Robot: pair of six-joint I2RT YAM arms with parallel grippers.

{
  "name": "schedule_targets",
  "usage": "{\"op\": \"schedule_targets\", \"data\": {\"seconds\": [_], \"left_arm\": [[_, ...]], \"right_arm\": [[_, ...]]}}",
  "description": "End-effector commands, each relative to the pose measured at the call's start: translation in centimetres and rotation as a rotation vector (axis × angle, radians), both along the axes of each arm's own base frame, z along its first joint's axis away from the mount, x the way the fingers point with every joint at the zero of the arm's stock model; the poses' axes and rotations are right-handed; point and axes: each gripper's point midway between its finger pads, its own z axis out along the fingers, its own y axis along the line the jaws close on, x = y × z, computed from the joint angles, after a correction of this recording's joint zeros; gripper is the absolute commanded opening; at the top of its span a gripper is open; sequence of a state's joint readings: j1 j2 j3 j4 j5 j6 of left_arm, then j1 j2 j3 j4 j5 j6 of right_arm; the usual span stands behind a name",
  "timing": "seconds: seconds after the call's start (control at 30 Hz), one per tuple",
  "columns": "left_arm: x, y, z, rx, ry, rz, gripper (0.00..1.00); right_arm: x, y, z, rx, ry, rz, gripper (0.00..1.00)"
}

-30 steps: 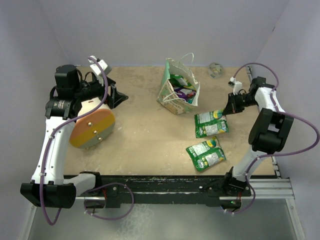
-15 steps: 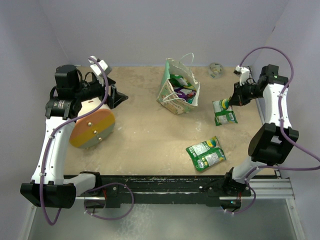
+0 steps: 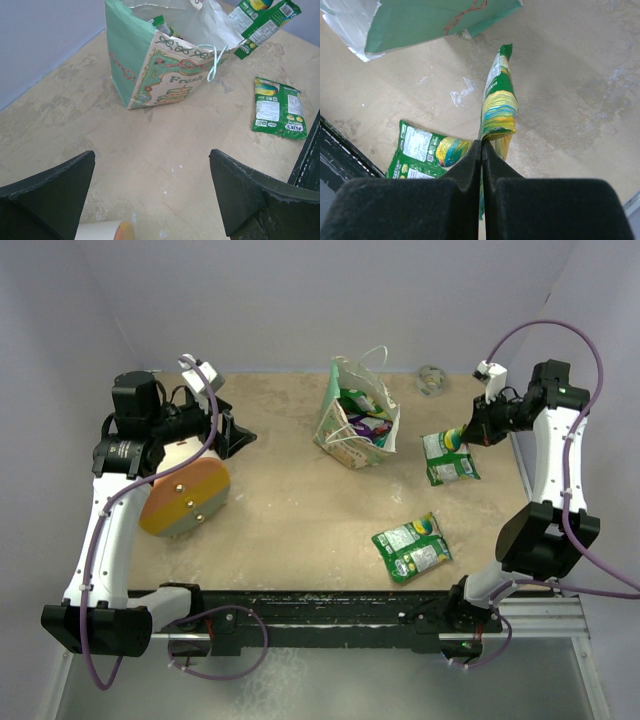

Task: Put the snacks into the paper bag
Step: Pick up the snack from the center of the board, then place the snack in the paper bag.

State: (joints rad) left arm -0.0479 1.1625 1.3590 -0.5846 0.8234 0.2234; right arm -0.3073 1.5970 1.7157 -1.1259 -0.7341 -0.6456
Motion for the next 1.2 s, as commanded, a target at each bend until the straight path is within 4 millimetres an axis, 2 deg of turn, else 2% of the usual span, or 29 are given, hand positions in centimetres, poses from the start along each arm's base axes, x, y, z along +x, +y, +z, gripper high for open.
{"op": "schedule_targets", "data": {"seconds": [0.0,0.3,0.7,0.87,1.17], "left_arm": [[0.1,0.0,0.8,-0.001,-0.058,-0.015,0.99],[0.2,0.0,0.7,-0.002,-0.056,-0.017,0.99],[0.2,-0.1,0.4,-0.002,-0.052,-0.018,0.99],[0.3,0.0,0.4,-0.001,-0.054,-0.017,0.99],[0.4,0.1,0.3,0.002,-0.054,-0.009,0.99]], "right_arm": [[-0.9,2.1,5.9,0.05,-0.134,0.022,0.0],[-1.3,4.4,12.1,0.068,-0.255,0.031,0.0],[-0.9,10.0,19.4,0.128,-0.422,0.106,0.0],[-0.3,12.3,21.0,0.164,-0.453,0.15,0.0],[2.6,14.5,20.8,0.206,-0.449,0.158,0.0]]}}
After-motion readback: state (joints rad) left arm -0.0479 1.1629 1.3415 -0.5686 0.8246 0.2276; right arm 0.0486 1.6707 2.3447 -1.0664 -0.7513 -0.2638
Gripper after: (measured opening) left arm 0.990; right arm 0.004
